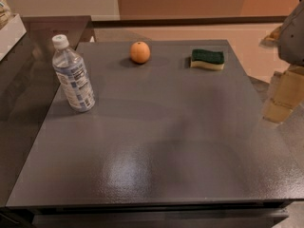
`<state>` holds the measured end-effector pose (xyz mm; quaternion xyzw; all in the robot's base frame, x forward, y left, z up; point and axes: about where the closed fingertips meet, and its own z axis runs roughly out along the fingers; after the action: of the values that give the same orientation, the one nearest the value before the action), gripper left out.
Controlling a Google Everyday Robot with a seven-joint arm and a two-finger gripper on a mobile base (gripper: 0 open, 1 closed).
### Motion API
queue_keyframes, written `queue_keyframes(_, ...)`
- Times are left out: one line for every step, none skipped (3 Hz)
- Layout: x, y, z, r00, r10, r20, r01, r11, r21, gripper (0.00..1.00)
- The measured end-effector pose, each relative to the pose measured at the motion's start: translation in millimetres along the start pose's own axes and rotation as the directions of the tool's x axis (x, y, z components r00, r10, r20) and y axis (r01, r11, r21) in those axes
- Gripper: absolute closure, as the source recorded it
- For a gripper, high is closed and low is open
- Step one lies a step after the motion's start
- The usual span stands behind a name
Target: Pick orange
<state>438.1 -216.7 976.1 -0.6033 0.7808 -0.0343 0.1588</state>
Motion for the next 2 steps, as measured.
queue_keyframes(0.0, 0.0, 0.0, 1.000, 0.000, 0.000, 0.000, 1.0000, 0.000, 0.00)
queue_keyframes(-3.9, -5.6, 2.2, 1.000, -0.010, 0.018, 0.011, 0.9999, -0.006, 0.00)
